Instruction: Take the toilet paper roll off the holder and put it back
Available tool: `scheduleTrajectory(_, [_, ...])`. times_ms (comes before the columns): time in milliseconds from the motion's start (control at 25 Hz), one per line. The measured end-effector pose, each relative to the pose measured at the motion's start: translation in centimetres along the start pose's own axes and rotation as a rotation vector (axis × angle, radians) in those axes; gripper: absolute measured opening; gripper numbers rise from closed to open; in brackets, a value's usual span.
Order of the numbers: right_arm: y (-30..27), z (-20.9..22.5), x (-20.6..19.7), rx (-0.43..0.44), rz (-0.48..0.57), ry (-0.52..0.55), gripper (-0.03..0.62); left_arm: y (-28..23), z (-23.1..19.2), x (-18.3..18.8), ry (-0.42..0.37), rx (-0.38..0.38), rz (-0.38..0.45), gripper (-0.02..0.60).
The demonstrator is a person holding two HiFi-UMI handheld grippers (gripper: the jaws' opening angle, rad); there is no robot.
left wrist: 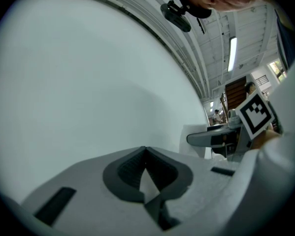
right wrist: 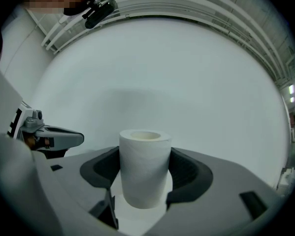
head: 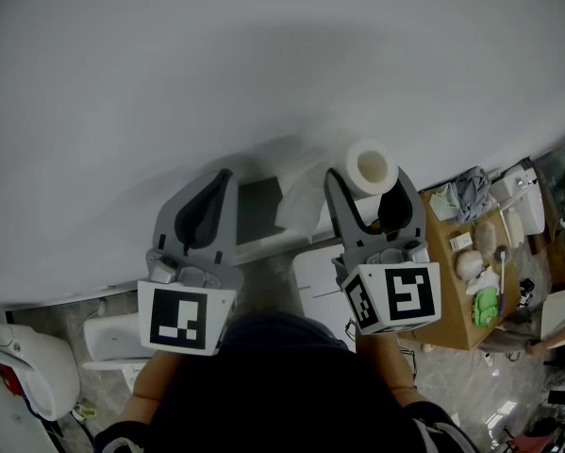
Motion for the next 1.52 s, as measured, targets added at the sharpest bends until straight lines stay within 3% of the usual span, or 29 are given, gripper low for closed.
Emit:
scheduleTrajectory(680, [-1.3,-5.0,2.3,0.204,0.09,-0.005,0.309,2.6,-1.7,-0.2,0.012,0.113,0.01,-0.002])
scheduleTrajectory(1520, [-4.2,-10.4,0.7,0.387,0.064,-0.03,0.309,5.2,-4.1,-0.4,0.016,0.235,0.002,-0.002])
Point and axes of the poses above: the fingertips, and each gripper's own axes: y backward along the fingers, z to its right, x out of its top, the point moved 7 cm from there along y, backward along the fingers, and after that the axes turned 8 degrees about y, right-handed, at the moved point
